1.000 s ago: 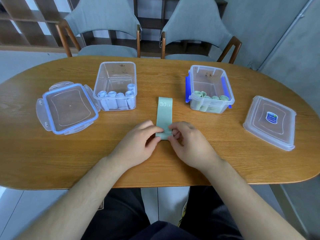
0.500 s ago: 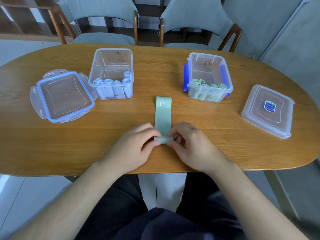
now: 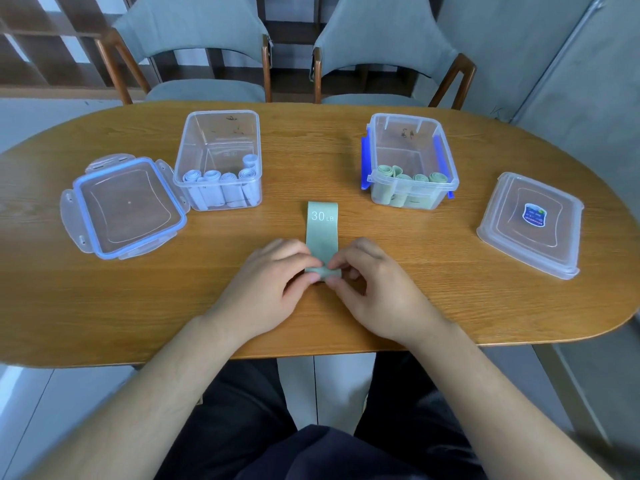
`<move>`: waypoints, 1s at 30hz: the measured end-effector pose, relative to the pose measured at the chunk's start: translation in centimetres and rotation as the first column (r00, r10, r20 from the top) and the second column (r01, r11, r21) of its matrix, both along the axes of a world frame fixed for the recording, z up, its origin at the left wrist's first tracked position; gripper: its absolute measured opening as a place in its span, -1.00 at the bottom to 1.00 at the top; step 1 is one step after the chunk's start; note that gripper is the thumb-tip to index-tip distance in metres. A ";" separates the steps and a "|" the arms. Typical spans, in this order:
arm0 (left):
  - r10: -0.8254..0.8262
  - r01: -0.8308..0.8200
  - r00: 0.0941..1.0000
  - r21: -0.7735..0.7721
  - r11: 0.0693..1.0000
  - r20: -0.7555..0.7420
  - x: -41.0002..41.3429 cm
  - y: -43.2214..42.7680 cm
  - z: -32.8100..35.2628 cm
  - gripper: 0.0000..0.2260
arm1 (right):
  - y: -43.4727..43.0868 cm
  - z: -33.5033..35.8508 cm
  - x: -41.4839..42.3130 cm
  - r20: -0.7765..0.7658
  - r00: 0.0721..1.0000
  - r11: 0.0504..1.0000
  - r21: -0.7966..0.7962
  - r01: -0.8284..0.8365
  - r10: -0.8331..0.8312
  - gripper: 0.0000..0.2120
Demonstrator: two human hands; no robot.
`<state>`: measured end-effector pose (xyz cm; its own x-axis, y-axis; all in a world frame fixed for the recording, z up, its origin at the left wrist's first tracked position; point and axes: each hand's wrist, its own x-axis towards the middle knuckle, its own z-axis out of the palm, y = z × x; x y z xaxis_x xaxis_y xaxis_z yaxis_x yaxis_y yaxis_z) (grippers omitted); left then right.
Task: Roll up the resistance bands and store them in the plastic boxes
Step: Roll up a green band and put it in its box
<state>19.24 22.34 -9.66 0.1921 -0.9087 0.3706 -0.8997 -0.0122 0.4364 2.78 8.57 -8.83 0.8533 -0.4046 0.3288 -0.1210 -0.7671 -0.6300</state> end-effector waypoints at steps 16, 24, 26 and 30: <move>0.034 -0.035 0.999 0.028 0.999 0.034 2.5 -2.3 0.4 -0.76 | -2.8 -0.5 1.9 -0.058 0.998 0.998 -0.060 0.020 -0.024 -0.79; 0.047 -0.047 0.999 0.021 0.999 0.007 3.4 -3.4 0.3 -0.78 | -4.3 -0.8 3.2 -0.075 0.995 0.992 -0.109 0.057 -0.065 -0.77; 0.057 -0.058 0.998 0.033 0.998 0.015 3.8 -4.0 0.3 -0.77 | -4.7 -0.6 3.5 -0.065 0.996 0.994 -0.093 0.055 -0.061 -0.76; 0.073 -0.074 0.997 0.034 0.997 0.031 4.3 -4.7 0.4 -0.69 | -5.2 -0.4 4.2 -0.070 0.997 0.997 -0.073 0.027 -0.032 -0.71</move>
